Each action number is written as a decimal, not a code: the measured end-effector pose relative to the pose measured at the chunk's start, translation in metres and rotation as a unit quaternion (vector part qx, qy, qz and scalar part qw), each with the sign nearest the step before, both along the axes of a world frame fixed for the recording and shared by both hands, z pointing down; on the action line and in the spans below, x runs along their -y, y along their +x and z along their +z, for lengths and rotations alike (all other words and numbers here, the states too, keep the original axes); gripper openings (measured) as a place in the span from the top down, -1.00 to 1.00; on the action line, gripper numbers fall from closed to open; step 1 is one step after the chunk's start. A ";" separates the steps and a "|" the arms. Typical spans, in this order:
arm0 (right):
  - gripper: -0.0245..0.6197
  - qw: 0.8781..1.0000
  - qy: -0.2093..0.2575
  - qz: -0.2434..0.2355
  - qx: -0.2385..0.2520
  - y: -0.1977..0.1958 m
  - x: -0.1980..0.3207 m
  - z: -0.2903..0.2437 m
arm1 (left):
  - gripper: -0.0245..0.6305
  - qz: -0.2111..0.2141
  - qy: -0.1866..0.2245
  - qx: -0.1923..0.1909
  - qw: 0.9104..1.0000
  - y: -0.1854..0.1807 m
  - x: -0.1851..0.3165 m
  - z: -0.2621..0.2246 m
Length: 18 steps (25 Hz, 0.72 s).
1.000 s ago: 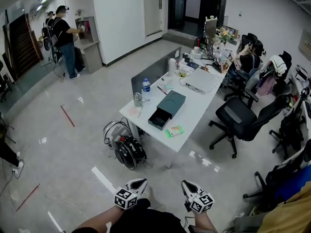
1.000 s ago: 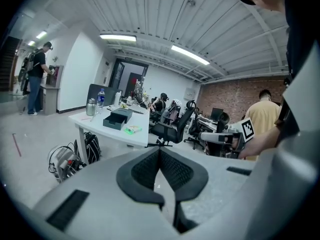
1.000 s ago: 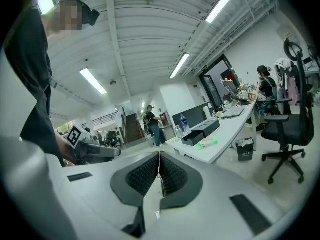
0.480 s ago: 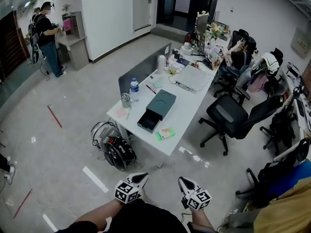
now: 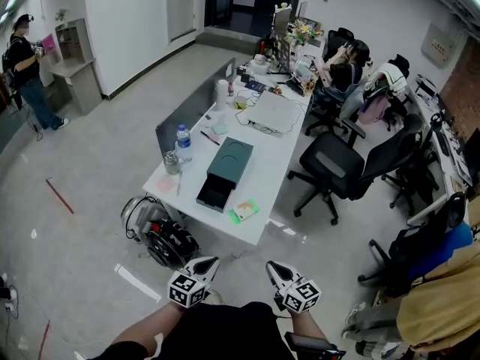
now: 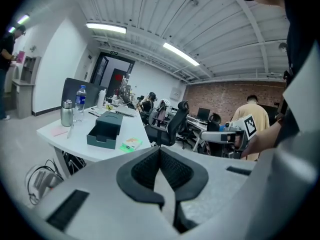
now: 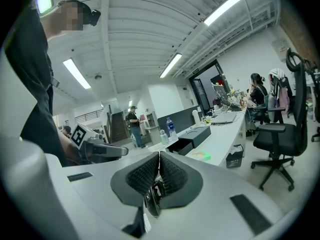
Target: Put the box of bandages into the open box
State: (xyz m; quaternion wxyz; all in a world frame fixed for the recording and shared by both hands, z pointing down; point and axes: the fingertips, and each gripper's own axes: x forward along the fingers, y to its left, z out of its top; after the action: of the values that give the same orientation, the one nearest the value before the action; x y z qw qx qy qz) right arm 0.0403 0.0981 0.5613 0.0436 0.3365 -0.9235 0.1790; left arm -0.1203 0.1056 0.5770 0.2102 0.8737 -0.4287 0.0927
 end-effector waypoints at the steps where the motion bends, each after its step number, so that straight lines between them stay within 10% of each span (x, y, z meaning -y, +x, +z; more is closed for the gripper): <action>1: 0.84 1.000 0.000 0.000 -0.002 -0.007 0.005 0.000 | 0.90 -0.002 -0.001 0.000 1.000 -0.008 0.005 0.001; 18: 0.84 0.998 -0.033 -0.046 -0.015 -0.056 0.090 0.023 | 0.90 -0.049 -0.044 -0.010 0.998 -0.054 0.056 0.021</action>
State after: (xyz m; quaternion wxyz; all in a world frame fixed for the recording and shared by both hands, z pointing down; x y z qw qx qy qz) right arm -0.0154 0.0083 0.5841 0.0768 0.2951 -0.9307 0.2021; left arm -0.1743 0.0493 0.5985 0.2566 0.8425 -0.4645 0.0926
